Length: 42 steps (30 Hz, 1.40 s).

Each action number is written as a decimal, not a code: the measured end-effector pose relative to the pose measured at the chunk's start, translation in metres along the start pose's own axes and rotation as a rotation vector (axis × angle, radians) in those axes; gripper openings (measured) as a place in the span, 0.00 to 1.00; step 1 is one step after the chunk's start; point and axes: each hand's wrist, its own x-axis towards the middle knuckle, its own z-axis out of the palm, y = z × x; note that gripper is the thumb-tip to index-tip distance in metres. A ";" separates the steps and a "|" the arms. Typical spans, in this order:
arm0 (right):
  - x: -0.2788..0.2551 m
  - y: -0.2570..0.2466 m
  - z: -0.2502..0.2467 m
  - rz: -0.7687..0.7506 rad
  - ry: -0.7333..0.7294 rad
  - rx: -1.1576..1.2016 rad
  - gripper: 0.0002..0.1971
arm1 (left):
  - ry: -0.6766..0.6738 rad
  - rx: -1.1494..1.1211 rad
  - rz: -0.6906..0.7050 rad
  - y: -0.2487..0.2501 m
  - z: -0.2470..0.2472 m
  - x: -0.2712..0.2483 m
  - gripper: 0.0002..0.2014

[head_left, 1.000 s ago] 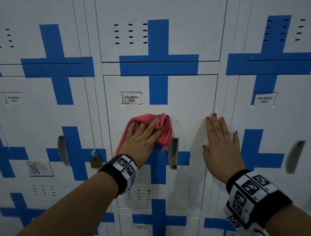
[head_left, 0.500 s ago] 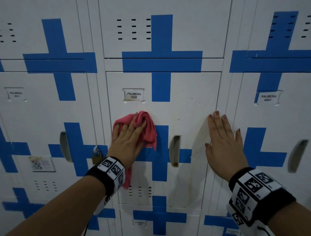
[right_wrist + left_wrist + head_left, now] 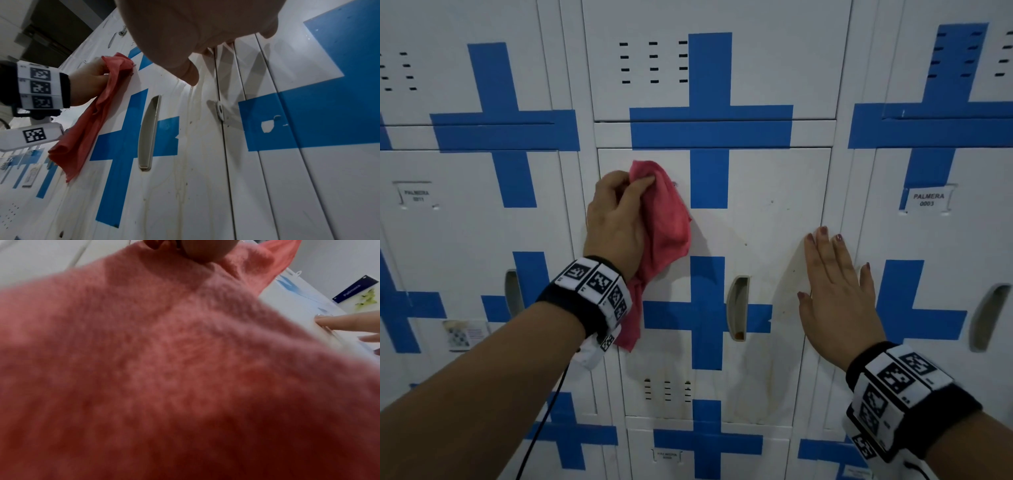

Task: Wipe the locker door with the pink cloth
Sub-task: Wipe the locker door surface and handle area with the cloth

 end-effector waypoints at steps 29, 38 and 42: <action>0.000 -0.001 -0.001 0.000 -0.008 0.022 0.41 | -0.310 0.564 0.305 0.008 0.028 0.001 0.34; -0.001 0.000 -0.003 -0.005 -0.011 0.025 0.41 | -0.375 0.427 0.609 0.002 0.036 -0.017 0.36; 0.000 0.000 -0.002 -0.005 -0.010 0.014 0.41 | -0.480 0.447 0.716 -0.011 0.030 -0.035 0.39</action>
